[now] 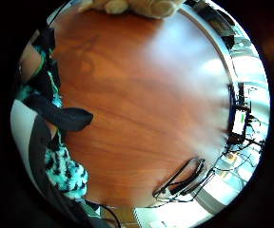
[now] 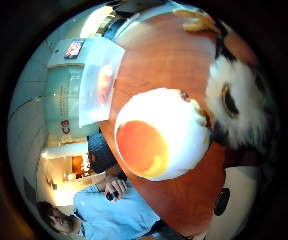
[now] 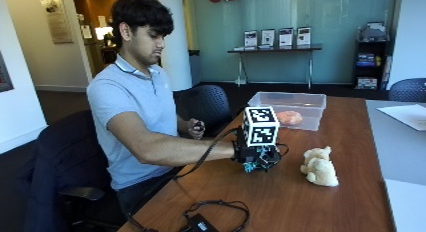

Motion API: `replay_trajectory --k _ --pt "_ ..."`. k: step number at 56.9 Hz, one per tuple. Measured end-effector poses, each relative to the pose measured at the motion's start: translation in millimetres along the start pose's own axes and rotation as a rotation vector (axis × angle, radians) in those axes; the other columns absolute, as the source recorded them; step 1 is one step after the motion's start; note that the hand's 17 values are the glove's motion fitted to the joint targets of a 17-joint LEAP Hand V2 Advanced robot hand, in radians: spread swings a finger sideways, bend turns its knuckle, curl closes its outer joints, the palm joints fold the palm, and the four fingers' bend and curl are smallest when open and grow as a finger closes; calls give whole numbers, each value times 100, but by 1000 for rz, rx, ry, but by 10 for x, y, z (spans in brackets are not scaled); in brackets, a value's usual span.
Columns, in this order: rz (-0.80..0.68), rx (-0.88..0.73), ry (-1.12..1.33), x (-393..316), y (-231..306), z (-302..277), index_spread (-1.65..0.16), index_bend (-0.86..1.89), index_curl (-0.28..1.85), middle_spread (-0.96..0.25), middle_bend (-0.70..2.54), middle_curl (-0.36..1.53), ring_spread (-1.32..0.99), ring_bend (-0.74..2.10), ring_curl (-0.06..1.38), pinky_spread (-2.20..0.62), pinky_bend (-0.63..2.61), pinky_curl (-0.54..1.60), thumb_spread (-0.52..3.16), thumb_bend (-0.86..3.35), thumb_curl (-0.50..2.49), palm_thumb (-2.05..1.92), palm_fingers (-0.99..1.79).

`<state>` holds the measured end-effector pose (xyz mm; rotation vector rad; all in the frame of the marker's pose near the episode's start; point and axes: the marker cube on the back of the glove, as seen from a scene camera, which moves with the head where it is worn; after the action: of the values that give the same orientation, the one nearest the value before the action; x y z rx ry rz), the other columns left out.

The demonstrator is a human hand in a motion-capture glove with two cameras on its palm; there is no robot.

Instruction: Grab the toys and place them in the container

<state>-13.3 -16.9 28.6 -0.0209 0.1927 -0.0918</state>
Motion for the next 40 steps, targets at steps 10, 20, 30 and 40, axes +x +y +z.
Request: replay_trajectory --k 10,20,30,40 --pt "-6 56 -40 -170 -25 -376 -30 19 16 -6 30 30 -25 109 49 -36 127 43 141 71 61 79 83" --pt "-95 145 -54 -912 -225 -1123 -30 18 20 -7 27 33 -28 106 51 -37 128 45 130 68 69 81 79" --pt "-184 197 -11 -1699 -474 -1678 -30 17 22 -7 26 36 -29 104 52 -37 128 46 124 67 75 82 79" --pt "-260 222 -20 -2346 -715 -2084 -30 17 24 -8 24 40 -30 103 53 -37 128 47 119 66 80 82 78"
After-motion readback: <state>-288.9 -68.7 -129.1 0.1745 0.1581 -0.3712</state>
